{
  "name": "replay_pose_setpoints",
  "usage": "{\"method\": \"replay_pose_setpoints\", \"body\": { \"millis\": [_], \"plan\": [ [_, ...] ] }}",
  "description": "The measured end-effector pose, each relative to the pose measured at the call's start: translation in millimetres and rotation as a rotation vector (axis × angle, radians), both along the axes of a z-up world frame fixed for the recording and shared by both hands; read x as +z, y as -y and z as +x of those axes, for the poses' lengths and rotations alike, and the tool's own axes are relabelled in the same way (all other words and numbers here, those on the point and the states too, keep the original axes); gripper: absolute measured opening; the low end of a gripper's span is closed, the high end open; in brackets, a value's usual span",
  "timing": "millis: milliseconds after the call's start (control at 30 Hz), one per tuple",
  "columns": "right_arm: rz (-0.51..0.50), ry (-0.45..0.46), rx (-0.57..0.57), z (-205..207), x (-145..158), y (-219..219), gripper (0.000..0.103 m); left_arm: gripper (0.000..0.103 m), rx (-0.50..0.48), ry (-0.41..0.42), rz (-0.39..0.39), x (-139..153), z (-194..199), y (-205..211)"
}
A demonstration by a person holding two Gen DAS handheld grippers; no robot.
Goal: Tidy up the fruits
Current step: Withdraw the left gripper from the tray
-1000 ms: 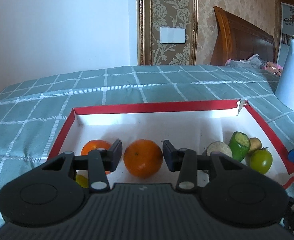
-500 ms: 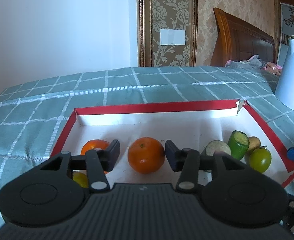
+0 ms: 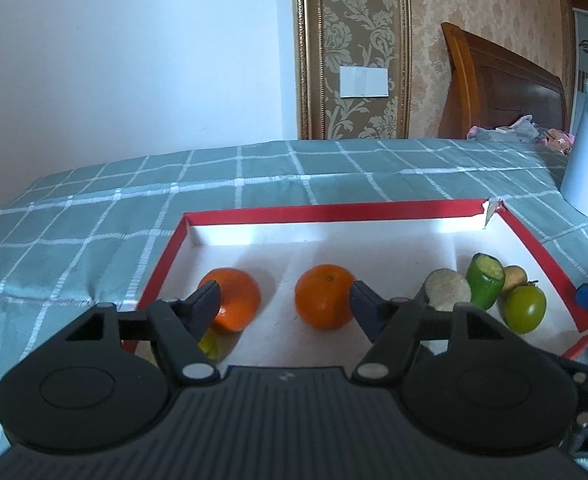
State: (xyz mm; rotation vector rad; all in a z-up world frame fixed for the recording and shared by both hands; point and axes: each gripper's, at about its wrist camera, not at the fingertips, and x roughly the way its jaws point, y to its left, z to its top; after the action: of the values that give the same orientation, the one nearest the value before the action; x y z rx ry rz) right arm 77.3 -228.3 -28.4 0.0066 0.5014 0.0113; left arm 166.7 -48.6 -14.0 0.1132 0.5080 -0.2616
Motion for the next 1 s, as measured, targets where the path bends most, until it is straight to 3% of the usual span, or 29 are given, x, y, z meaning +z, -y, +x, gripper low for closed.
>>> {"method": "replay_pose_setpoints", "body": {
  "millis": [133, 333, 567, 800, 1000],
  "plan": [
    [-0.001, 0.0, 0.0, 0.0, 0.0, 0.0, 0.091, 0.077, 0.021, 0.002, 0.013, 0.5, -4.9, -4.5],
    [0.0, 0.0, 0.001, 0.8, -0.6, -0.3, 0.092, 0.077, 0.039, 0.001, 0.011, 2.7, -17.0, -13.2],
    [0.01, -0.004, 0.014, 3.3, -2.8, -0.4, 0.094, 0.081, 0.064, 0.022, 0.011, 4.6, -60.5, -38.0],
    [0.012, -0.004, 0.014, 3.4, -3.1, -0.2, 0.095, 0.087, 0.101, -0.024, -0.031, -3.5, -85.0, -59.4],
    [0.012, -0.004, 0.014, 3.4, -3.2, -0.1, 0.095, 0.087, 0.127, -0.055, -0.009, -17.0, -85.2, -58.3]
  ]
}}
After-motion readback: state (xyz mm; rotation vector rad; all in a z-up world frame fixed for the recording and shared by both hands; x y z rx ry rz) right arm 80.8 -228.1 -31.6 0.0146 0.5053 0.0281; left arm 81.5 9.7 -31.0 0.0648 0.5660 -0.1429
